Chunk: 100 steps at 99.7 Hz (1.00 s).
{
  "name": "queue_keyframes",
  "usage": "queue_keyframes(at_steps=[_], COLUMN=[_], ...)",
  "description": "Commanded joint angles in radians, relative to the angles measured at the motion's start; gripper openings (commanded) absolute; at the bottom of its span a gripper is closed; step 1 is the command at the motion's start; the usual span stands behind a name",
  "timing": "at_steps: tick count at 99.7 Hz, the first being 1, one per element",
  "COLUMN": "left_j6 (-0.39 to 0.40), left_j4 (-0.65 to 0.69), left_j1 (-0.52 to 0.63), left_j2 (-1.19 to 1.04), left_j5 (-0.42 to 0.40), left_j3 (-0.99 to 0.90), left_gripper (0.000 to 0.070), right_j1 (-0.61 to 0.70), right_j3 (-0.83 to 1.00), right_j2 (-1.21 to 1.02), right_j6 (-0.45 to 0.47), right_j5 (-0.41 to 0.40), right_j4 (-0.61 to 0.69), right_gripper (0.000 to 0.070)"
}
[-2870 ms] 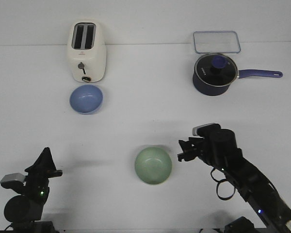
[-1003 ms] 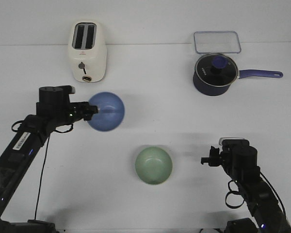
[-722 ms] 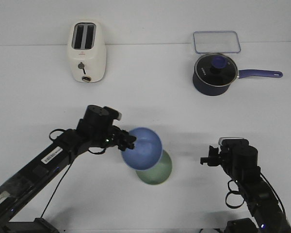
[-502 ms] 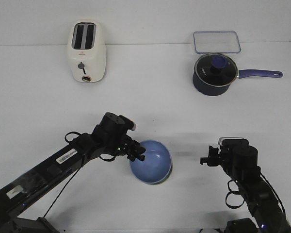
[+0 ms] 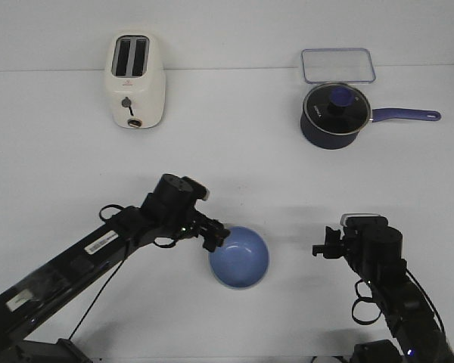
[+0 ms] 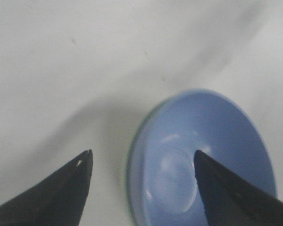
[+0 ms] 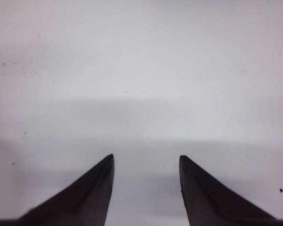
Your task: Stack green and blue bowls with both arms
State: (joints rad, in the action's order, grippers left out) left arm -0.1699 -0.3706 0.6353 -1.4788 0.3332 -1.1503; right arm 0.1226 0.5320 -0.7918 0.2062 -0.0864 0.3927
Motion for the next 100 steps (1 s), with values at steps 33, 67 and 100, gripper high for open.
queue_keyframes(at_steps=[33,67,100], left_j6=[0.161,0.152,0.151], left_j4=[0.066,0.669,0.662], left_j1=[-0.266,-0.534,-0.579], left_j2=[0.358,0.890,1.011], left_j5=[-0.371,-0.403,-0.407], left_j3=[0.063,0.711,0.741], left_gripper=[0.0014,0.0013,0.0015], right_j1=[0.000,0.000,0.000], right_j3=[-0.005,-0.174,-0.173], right_j2=[0.138,0.577,0.596], right_j6=[-0.008,-0.103,-0.103], right_j5=[0.012,0.133,0.192], right_j4=[-0.153,-0.303,-0.311], right_gripper=[0.0000,0.0000,0.0000])
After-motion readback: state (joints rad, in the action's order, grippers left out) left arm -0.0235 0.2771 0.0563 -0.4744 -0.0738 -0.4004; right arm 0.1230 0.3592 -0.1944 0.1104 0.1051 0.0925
